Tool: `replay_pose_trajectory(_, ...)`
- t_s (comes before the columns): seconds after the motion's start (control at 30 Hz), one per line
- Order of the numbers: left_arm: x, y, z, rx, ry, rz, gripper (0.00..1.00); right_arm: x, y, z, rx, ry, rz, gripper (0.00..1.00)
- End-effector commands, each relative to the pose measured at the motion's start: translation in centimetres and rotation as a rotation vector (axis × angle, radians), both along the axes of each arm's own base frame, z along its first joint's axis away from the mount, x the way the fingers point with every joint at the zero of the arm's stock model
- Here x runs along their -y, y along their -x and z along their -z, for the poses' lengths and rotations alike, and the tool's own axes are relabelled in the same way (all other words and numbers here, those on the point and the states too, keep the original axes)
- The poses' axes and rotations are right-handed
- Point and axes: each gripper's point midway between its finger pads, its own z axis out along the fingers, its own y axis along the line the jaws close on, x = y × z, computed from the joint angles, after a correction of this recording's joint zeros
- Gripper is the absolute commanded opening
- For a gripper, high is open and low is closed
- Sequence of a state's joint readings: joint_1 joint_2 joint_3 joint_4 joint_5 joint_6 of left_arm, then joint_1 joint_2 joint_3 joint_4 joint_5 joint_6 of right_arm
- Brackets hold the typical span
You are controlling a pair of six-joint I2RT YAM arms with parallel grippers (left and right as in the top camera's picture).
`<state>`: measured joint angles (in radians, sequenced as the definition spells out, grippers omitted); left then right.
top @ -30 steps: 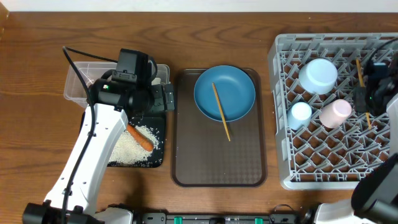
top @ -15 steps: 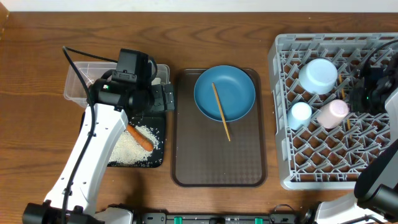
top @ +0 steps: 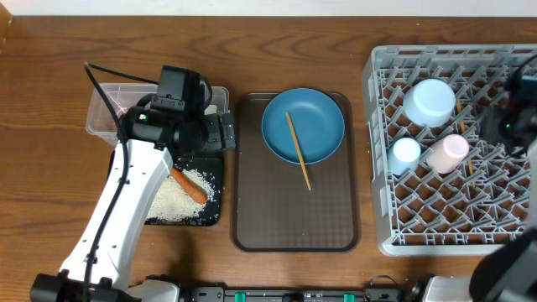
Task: Sort waste into correct bins and load items into the dishwasher rack
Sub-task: 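Insert the chopstick upright into the rack slots, then move the right gripper left and grasp the second chopstick on the teal plate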
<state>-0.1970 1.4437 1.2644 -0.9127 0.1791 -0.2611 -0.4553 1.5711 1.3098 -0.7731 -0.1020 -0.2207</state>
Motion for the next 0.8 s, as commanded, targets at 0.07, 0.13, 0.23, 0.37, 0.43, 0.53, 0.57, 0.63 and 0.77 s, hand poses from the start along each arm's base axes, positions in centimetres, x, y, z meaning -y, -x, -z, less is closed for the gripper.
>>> replay_pose_trajectory(0.07,-0.4,0.1,0.4,-0.011,-0.016,-0.003,1.0,-7.9,-1.2,-5.5,0.202,-0.337,-0.122,0.49)
replay_pose_trajectory(0.13,-0.4,0.1,0.4,-0.011,-0.016,-0.003,1.0,-10.7,-0.3,-5.4,0.16,-0.427,-0.163,0.43)
replay_pose_trajectory(0.23,-0.4,0.1,0.4,-0.011,-0.016,-0.004,1.0,-14.9,1.1,-3.8,0.049,-0.487,-0.228,0.45)
replay_pose_trajectory(0.37,-0.4,0.1,0.4,-0.011,-0.015,-0.003,1.0,-19.8,1.9,-1.9,-0.023,-0.477,-0.353,0.46)
replay_pose_trajectory(0.43,-0.4,0.1,0.4,-0.011,-0.016,-0.004,1.0,-22.2,2.0,-1.1,-0.033,-0.459,-0.424,0.46)
replay_pose_trajectory(0.53,-0.4,0.1,0.4,-0.011,-0.016,-0.003,1.0,-25.1,1.7,-0.1,-0.022,-0.422,-0.485,0.46)
replay_pose_trajectory(0.57,-0.4,0.1,0.4,-0.011,-0.016,-0.003,1.0,-26.0,1.5,0.2,-0.017,-0.407,-0.487,0.46)
replay_pose_trajectory(0.63,-0.4,0.1,0.4,-0.011,-0.016,-0.004,1.0,-27.9,1.2,0.9,0.001,-0.371,-0.488,0.47)
replay_pose_trajectory(0.77,-0.4,0.1,0.4,-0.011,-0.016,-0.004,1.0,-31.6,1.1,2.0,0.057,-0.31,-0.522,0.49)
